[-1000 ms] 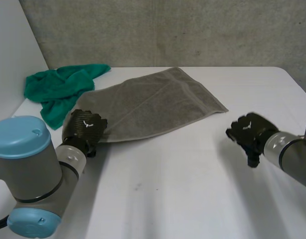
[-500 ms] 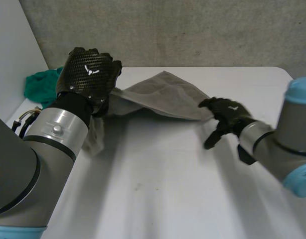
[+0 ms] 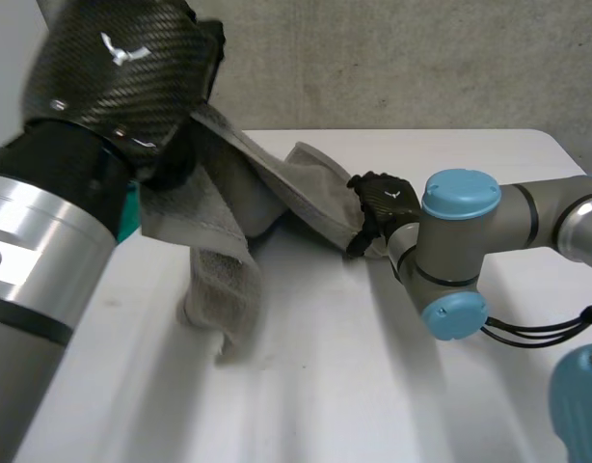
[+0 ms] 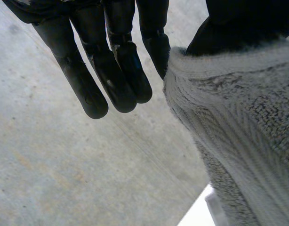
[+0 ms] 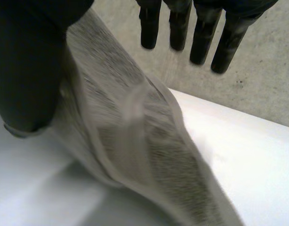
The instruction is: Fold the laundry.
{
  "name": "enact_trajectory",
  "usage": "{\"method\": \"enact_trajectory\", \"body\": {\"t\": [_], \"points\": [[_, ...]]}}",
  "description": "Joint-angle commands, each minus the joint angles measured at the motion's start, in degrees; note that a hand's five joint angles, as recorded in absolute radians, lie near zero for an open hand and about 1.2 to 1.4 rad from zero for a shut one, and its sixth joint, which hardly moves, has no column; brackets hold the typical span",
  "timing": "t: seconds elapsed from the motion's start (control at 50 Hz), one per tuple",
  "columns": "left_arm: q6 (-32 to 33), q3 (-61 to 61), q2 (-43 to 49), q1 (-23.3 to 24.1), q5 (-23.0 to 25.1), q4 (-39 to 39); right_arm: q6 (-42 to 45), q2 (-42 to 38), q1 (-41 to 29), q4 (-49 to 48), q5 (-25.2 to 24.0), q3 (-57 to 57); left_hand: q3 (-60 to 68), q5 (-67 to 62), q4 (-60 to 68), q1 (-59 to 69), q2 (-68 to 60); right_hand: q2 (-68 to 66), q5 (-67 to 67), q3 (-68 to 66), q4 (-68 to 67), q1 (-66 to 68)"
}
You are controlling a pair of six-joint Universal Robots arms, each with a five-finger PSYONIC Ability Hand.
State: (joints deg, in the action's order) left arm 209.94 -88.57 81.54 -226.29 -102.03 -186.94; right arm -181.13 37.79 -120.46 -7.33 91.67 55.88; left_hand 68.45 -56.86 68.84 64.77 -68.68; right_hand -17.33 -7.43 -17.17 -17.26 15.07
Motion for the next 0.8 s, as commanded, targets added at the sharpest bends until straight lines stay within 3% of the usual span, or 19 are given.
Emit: {"method": "enact_trajectory", "body": {"t": [0.02,0.08,0.12,0.22,0.36,0.42,0.44,0.5,0.58,0.72,0.8], "points": [[-0.06,0.07,-3.57,-0.21,-0.1,0.0,2.54,-3.78,0.4,0.73,-0.27,-4.72,11.55,-13.14,11.16,15.23,-11.32,-28.49,-28.39,-28.65,-28.56,30.75],[-0.67,0.07,-3.93,-0.38,-0.1,-0.09,2.45,-3.78,0.93,1.0,-1.41,-4.73,11.55,-13.14,11.16,15.23,-11.32,-43.5,-43.4,-43.66,-43.57,45.76],[-1.29,0.15,-4.02,-0.47,-0.1,-0.09,2.19,-3.43,2.16,1.44,-3.6,-3.94,11.55,-13.14,11.16,15.23,-11.32,-62.61,-62.52,-62.77,-62.68,64.87],[-1.38,0.24,-3.93,-1.0,-0.1,-0.18,2.19,-2.02,3.74,3.02,-6.24,-2.8,11.55,-13.14,11.16,15.23,-11.32,-62.67,-62.57,-62.83,-62.74,64.93],[-1.38,-0.99,-3.67,-5.65,0.07,0.08,7.8,10.53,10.85,9.69,-8.17,1.68,11.55,-13.14,11.16,15.23,-11.32,-62.67,-62.57,-62.83,-62.74,64.93],[-1.38,-1.95,-3.05,-8.98,0.34,0.35,17.8,17.83,16.56,11.8,-10.81,5.02,11.55,-13.14,11.16,15.23,-11.32,-62.67,-62.57,-62.83,-62.74,64.93],[-1.29,-2.13,-2.96,-9.61,0.42,0.43,24.7,21.76,19.27,13.46,-11.95,6.33,11.55,-13.14,11.16,15.23,-11.32,-62.67,-62.57,-62.83,-62.74,64.93],[-1.47,-2.92,-2.26,-12.77,0.86,0.78,33.53,26.88,21.75,17.07,-13.18,7.75,11.55,-13.14,11.16,15.23,-11.32,-62.67,-62.57,-62.83,-62.74,64.93],[-1.55,-3.71,1.16,-15.67,1.39,2.1,46.45,36.62,22.9,30.92,-13.71,8.63,11.55,-13.14,11.16,15.23,-11.32,-62.67,-62.57,-62.83,-62.74,64.93],[-1.47,-3.19,10.65,-16.29,3.23,6.15,52.1,45.16,22.82,46.94,-14.68,10.03,11.55,-13.14,11.16,15.23,-11.32,-62.67,-62.57,-62.83,-62.74,64.93],[-1.38,-2.05,16.54,-16.47,4.47,6.32,56.66,47.28,22.47,47.76,-14.68,13.36,11.55,-13.14,11.16,15.23,-11.32,-62.67,-62.57,-62.83,-62.74,64.93]]}}
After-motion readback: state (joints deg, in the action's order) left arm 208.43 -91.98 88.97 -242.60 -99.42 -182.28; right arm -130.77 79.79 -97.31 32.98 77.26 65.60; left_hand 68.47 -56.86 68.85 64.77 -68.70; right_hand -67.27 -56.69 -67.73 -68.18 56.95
